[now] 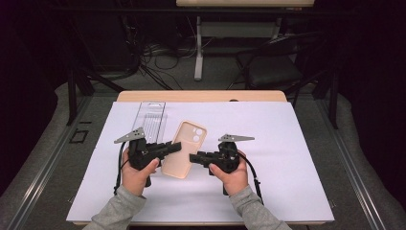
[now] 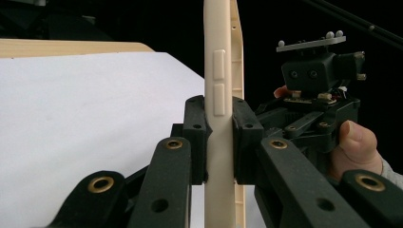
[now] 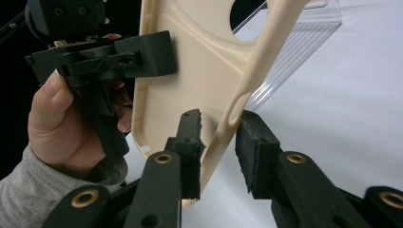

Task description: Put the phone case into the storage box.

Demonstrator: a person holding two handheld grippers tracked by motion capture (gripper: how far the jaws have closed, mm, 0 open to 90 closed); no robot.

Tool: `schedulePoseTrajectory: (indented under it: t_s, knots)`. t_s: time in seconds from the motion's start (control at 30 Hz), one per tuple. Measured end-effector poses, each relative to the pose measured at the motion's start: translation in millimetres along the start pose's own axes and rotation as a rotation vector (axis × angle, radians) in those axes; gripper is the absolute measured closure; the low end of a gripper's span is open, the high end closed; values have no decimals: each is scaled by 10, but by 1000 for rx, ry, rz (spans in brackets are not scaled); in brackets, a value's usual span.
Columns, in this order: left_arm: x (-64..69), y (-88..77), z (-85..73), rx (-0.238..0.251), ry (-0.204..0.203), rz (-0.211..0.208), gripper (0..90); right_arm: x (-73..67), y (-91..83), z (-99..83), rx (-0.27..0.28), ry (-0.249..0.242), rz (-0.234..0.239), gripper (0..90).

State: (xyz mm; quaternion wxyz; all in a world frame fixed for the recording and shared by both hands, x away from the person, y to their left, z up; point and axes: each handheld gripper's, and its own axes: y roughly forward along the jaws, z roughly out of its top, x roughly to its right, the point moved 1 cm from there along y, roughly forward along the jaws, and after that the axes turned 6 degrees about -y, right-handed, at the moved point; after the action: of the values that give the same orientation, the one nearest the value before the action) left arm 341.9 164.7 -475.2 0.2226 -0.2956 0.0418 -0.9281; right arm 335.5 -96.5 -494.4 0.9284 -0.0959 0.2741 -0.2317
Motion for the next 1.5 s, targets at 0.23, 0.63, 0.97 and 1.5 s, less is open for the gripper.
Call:
schedulePoseTrajectory:
  t_s: [0.23, 0.63, 0.97, 1.5]
  knots:
    - [9, 5, -4, -1, 3, -5, 800, 17, -1, -5, -5, 19, 6, 736]
    - [13, 13, -11, -3, 8, -5, 800, 26, 1, -7, -8, 38, 12, 758]
    - [13, 16, -14, -4, 9, -7, 800, 35, 1, -9, -8, 47, 16, 765]
    - [6, 14, -21, -2, 11, -6, 800, 52, -6, -12, -7, 82, 33, 793]
